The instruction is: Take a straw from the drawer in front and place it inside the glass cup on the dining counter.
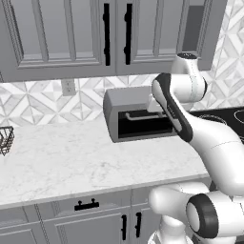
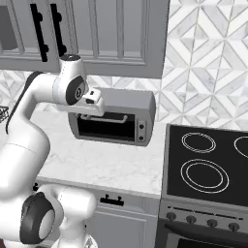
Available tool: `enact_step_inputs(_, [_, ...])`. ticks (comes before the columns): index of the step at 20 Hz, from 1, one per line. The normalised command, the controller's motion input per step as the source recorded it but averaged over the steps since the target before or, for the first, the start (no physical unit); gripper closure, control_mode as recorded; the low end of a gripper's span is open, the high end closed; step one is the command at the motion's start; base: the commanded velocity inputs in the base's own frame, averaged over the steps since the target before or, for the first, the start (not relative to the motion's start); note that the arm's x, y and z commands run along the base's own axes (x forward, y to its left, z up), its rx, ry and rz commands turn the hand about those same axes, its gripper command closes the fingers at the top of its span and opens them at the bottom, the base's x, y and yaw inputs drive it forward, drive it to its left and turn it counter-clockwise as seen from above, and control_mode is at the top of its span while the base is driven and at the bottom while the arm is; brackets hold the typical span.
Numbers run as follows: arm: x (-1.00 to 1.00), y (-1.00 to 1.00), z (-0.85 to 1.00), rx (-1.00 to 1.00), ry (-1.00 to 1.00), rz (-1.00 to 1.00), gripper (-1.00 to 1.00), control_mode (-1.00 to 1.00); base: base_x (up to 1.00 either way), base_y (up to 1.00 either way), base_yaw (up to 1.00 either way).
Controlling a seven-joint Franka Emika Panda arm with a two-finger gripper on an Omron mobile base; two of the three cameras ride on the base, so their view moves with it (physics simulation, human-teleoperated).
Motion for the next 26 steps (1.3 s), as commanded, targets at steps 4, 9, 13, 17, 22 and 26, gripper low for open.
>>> enact_step_inputs(4, [-0.03,0.00,0.00,0.00,0.00,0.00,-1.00,1.00,-0.33,0.02,-0.02])
enact_step_inputs(9, [0.00,0.00,0.00,0.00,0.00,0.00,-1.00,1.00,-0.51,0.39,-0.13])
enact_step_inputs(13, [0.00,0.00,0.00,0.00,0.00,0.00,-1.00,1.00,-0.49,0.53,-0.29])
enact_step_inputs(17, [0.00,0.00,0.00,0.00,0.00,0.00,-1.00,1.00,-0.20,0.66,-0.36])
enact_step_inputs(22, [0.00,0.00,0.00,0.00,0.00,0.00,-1.00,1.00,-0.07,0.62,-0.40])
enact_step_inputs(26, [0.00,0.00,0.00,0.00,0.00,0.00,-1.00,1.00,0.00,0.58,-0.42])
